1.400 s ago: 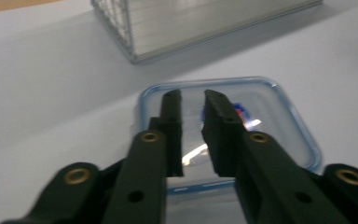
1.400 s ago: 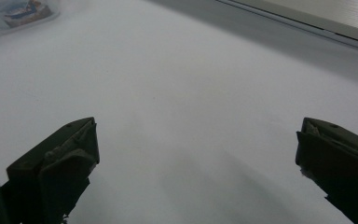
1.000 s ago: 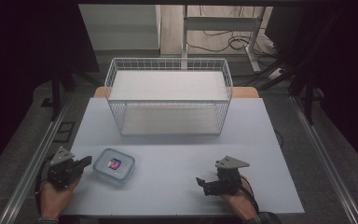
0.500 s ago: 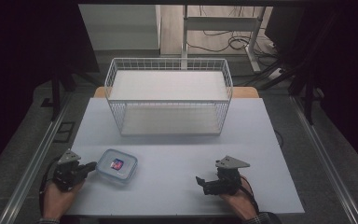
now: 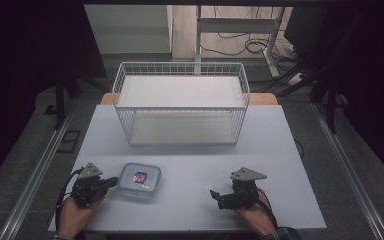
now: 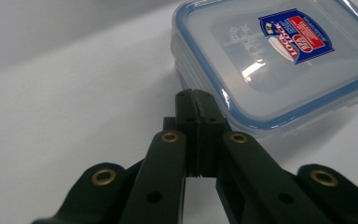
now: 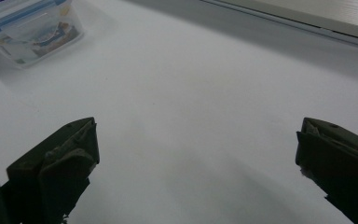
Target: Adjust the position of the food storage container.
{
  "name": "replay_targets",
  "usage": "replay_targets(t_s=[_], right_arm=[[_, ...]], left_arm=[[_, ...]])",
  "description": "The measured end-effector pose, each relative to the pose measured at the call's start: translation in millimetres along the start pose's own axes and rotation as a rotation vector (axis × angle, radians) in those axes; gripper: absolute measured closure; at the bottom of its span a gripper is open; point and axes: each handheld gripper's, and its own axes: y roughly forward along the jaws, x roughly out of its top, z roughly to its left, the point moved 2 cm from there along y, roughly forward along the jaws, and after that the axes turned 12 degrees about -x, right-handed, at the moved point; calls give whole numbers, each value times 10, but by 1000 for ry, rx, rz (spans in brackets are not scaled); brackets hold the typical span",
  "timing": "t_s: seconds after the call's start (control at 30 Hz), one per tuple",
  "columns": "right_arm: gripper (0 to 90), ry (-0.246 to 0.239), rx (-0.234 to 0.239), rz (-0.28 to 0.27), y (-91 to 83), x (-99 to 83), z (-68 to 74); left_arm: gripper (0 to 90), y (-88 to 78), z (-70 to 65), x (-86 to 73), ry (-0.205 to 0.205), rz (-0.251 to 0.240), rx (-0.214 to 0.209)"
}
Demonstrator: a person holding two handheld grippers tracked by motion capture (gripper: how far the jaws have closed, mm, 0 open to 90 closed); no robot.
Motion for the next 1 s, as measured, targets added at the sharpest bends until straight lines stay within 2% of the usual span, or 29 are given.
replay_targets(t_s=[0.53, 0.73, 0.83, 1.0], right_arm=[[0, 14, 29, 28, 9, 2, 14], [0, 8, 33, 43, 30, -6, 26], [0, 10, 30, 48, 30, -7, 24], [0, 13, 43, 53, 26, -8, 21]], left_arm=[[900, 231, -168, 175, 27, -19, -74], [900, 362, -259, 262, 58, -16, -104], [900, 448, -347, 315, 82, -13, -125], [900, 529, -443, 355, 99, -14, -148]])
